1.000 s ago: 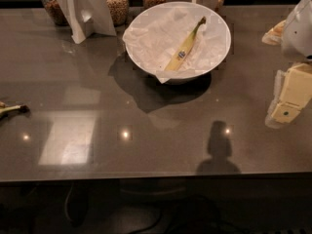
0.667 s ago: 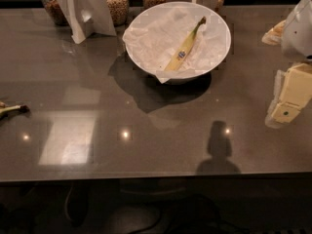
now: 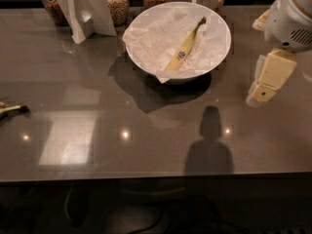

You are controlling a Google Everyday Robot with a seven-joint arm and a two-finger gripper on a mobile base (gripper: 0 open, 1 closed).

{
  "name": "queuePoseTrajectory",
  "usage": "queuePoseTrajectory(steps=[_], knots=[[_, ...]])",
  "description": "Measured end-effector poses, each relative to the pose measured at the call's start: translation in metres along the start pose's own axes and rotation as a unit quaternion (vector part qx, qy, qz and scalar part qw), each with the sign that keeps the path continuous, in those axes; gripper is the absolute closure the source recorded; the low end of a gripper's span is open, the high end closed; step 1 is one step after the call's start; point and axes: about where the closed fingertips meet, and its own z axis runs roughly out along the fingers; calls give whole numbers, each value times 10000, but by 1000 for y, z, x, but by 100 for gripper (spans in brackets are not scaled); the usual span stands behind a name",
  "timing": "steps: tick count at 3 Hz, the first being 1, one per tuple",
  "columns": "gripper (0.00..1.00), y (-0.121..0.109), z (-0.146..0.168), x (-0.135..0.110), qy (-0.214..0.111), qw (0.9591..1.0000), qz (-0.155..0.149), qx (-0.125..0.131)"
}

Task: Pick banana from white bowl

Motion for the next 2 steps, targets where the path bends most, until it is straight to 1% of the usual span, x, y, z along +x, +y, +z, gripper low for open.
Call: queuePoseTrajectory(steps=[1,2], knots=[[0,-32,10,-11,-319,9988,72,373],[0,-64,20,-29,-835,9937,115,733]])
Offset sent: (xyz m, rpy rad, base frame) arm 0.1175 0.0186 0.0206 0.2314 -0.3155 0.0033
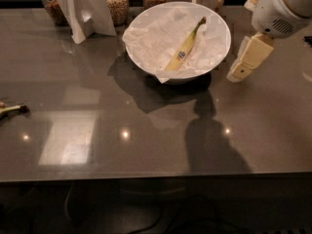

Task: Pick banana from white bowl

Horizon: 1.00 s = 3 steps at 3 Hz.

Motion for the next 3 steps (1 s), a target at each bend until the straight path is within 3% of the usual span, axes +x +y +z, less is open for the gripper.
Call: queuePoseTrajectory(steps=[1,2,3], knots=[[0,-26,23,-25,-726,9972,71,179],[0,-26,23,-25,-726,9972,70,181],[0,-33,29,-28,-759,9963,-91,400]])
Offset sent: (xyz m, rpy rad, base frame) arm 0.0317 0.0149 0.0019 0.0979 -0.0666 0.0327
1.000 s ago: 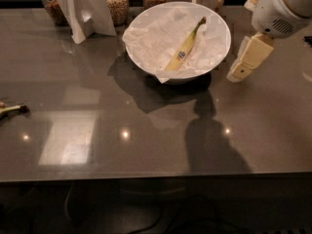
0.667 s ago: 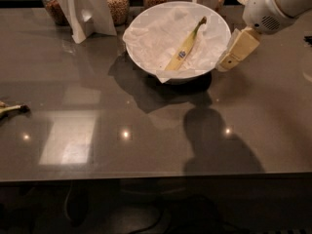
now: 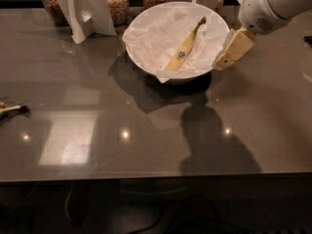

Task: Pick banana from white bowl

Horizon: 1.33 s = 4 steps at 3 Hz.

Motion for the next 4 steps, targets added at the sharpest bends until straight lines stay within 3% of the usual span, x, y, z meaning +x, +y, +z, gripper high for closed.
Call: queuePoseTrajectory(steps=[1,3,4], knots=[[0,-19,23,-10,-192,9996,-149,140],[42,-59,66,-26,-516,9977,-168,410],[48,-72,83,-24,-659,9958,-164,617]])
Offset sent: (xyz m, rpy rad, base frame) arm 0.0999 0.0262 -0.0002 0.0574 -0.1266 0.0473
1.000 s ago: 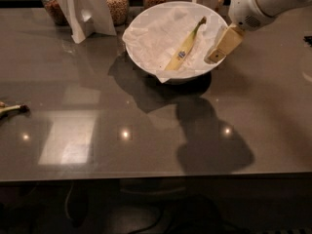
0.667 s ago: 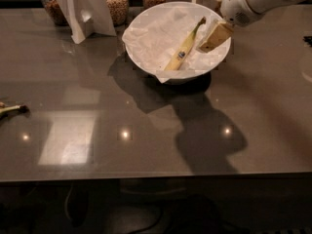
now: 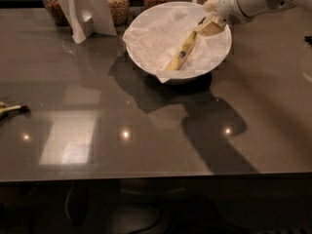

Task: Pick banana from white bowl

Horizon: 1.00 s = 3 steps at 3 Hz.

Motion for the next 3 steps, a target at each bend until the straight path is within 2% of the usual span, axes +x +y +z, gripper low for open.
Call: queuePoseTrajectory(steps=[2,3], knots=[[48,-18,25,19,-54,9994,24,349],[49,-23,34,28,-3,9992,39,409]])
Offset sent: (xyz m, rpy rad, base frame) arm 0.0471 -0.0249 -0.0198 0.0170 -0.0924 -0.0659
